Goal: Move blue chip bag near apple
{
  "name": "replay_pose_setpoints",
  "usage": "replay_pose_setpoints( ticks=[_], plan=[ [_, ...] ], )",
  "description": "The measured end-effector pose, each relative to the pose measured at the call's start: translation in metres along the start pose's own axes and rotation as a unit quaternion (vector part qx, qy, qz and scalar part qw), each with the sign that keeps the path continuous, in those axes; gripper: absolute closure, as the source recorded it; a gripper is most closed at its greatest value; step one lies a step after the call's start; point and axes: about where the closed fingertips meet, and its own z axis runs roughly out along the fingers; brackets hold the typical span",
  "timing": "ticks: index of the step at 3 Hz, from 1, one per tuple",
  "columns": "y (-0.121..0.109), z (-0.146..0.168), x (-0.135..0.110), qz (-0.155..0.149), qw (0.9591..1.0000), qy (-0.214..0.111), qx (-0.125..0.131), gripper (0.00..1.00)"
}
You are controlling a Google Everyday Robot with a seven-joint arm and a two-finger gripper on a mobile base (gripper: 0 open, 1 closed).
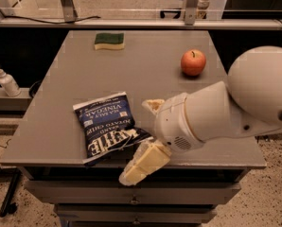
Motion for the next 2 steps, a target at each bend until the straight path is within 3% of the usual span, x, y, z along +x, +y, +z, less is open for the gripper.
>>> replay_pose_setpoints(
  ticks=[1, 2],
  plan=[
    [0.0127, 0.0192, 0.0078, -0.002, 1.0000, -0.007, -0.005, 0.16],
    [0.0065, 0.0213, 0.0112, -0.010, 0.9998, -0.014, 0.003, 0.40]
  ],
)
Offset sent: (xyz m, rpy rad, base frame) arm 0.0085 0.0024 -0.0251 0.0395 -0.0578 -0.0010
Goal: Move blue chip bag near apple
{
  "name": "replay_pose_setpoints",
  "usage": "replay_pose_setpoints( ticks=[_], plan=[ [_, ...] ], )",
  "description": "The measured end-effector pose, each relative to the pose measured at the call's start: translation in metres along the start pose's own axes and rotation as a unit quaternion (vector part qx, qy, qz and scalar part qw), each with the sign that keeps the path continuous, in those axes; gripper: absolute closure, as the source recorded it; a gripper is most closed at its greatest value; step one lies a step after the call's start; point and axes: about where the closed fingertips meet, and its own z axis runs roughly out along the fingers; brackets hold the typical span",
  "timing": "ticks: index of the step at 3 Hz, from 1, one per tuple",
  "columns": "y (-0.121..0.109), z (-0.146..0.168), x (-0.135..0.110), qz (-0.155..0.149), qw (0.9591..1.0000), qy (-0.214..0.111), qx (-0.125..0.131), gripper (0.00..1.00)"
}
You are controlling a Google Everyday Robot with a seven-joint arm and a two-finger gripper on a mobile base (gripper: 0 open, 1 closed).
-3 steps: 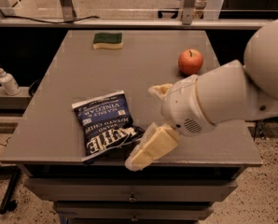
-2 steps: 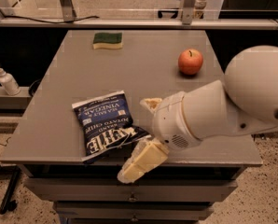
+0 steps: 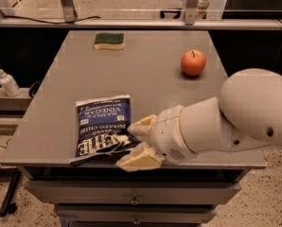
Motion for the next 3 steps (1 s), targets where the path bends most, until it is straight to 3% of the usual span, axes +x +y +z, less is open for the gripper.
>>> replay_pose_setpoints(
  ticks=[2, 3],
  plan=[
    [-0.013, -0.022, 0.000, -0.006, 0.9996, -0.002, 0.028, 0.87],
    [-0.028, -0.035, 0.004, -0.007, 0.9991, 0.004, 0.042, 1.00]
  ],
)
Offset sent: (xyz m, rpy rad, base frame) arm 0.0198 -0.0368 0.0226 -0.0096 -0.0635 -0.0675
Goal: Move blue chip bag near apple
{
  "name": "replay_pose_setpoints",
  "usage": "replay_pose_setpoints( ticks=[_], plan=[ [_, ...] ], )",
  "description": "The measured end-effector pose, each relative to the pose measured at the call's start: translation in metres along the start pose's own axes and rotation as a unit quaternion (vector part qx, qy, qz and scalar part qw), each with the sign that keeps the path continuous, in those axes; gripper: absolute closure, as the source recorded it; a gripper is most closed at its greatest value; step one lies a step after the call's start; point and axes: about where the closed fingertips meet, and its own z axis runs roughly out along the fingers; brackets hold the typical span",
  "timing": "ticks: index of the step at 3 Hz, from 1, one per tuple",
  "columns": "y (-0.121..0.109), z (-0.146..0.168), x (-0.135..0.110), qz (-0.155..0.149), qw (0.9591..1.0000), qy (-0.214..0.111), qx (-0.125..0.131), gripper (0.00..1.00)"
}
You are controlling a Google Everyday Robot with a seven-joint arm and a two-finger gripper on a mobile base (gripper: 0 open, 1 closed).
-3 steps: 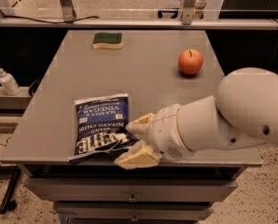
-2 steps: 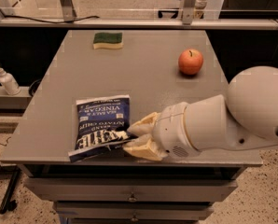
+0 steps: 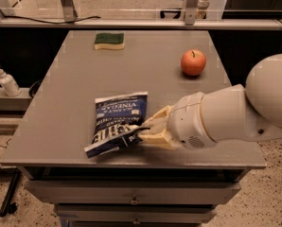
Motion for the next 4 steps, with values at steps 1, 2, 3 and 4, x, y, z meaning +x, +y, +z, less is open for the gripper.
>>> replay_pose_setpoints(
  ticks=[1, 2, 3, 4],
  plan=[
    [-0.027, -0.026, 0.015, -0.007, 0.9995, 0.024, 0.021, 1.00],
    [-0.059, -0.067, 0.038, -0.020, 0.9966, 0.065, 0.046, 1.00],
    [-0.084, -0.106, 0.066, -0.027, 0.9913, 0.110, 0.066, 1.00],
    [-0.102, -0.139, 0.096, -0.025, 0.9853, 0.148, 0.081, 1.00]
  ],
)
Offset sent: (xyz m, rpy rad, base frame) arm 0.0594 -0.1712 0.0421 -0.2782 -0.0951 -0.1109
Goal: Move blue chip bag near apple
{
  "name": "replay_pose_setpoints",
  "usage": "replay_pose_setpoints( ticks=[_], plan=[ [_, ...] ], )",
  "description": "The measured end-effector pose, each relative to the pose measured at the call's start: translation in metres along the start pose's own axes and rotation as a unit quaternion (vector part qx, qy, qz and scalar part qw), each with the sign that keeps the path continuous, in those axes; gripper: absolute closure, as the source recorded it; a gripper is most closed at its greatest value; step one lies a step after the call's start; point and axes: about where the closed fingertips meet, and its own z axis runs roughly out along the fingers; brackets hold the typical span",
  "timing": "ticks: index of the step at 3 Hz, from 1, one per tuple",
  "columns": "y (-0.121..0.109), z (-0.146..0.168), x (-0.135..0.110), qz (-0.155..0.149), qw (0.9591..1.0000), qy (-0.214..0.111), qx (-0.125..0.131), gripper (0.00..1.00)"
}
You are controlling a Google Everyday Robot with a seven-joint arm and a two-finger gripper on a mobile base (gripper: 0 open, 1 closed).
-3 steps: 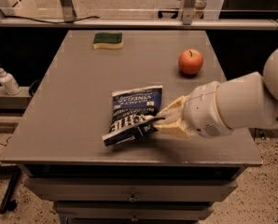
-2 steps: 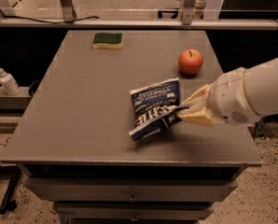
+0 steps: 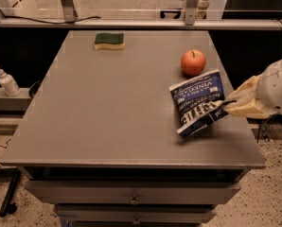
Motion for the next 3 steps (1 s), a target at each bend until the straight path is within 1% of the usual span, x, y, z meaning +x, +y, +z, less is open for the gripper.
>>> replay_pose_setpoints(
  ticks=[1, 2, 3],
  plan=[
    [-0.017, -0.011, 0.037, 0.009, 0.9994, 0.031, 0.007, 1.00],
    [-0.028, -0.014, 0.062, 0.018, 0.9986, 0.049, 0.007, 1.00],
    [-0.034, -0.007, 0.072, 0.024, 0.9982, 0.055, -0.003, 1.00]
  ],
)
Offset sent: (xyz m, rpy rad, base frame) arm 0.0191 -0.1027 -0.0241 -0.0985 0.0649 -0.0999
